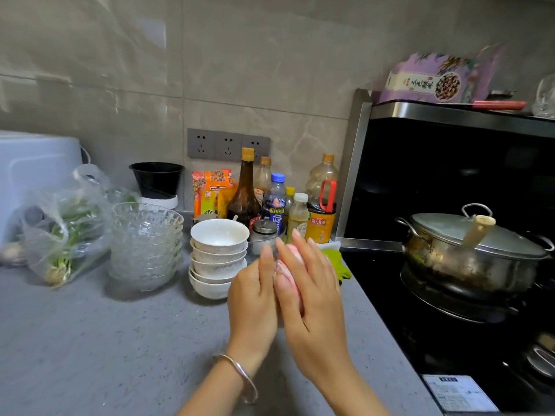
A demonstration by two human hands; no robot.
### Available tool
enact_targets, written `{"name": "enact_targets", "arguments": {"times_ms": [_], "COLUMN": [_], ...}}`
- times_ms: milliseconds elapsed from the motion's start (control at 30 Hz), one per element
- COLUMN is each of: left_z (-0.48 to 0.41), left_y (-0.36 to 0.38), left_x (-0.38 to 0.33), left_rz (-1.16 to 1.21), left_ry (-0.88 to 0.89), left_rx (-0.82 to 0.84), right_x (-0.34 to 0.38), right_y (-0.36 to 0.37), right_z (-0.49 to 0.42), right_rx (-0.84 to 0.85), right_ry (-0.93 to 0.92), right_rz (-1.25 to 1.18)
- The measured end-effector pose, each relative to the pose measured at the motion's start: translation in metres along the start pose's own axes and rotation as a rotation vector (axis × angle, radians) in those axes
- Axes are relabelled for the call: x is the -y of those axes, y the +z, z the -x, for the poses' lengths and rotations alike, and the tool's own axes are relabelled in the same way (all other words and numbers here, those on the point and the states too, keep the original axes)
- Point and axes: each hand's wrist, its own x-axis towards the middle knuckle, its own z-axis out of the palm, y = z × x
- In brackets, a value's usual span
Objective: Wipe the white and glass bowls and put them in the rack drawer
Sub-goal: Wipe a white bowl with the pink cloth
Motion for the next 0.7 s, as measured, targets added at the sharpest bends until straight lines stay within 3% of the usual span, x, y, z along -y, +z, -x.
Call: {"name": "enact_targets", "arguments": {"times_ms": [67, 167, 233, 333, 400, 467, 567, 633, 700], "left_z": [0.003, 0.005, 0.004, 0.003, 0.003, 0.005, 0.005, 0.004, 0.002], "left_y": [-0.002, -0.006, -0.010, -0.012, -0.014, -0.019, -0.025, -0.028, -0.030], "left_x": [-0.003, -0.003, -0.004, -0.004, -0.003, -0.006, -0.015, -0.018, -0.019], "left_rz": [-0.001, 0.064, 0.038, -0.082, -0.108, -0.085, 0.069, 0.214, 0.339], "left_ry": [-0.002, -0.054, -0.017, 0.072, 0.074, 0.064, -0.024, -0.111, -0.207], "left_rx": [-0.022, -0.051, -0.062, -0.052, -0.062, -0.069, -0.040, -0.017, 0.021], "right_x": [-0.005, -0.013, -0.003, 0.008, 0.005, 0.004, -0.002, -0.009, -0.015], "right_y": [-0.001, -0.004, -0.003, 0.005, 0.007, 0.004, -0.004, -0.004, -0.003], "right_z": [-0.006, -0.017, -0.012, -0.005, -0.010, -0.018, -0.024, -0.022, -0.022], "right_rx": [-0.011, -0.019, 0.003, 0.048, 0.055, 0.039, 0.131, 0.149, 0.080], "right_ry": [0.079, 0.474, 0.365, 0.014, -0.010, 0.136, 0.536, 0.693, 0.737], "right_rz": [-0.146, -0.647, -0.523, -0.049, -0.061, -0.344, -0.732, -0.870, -0.913]}}
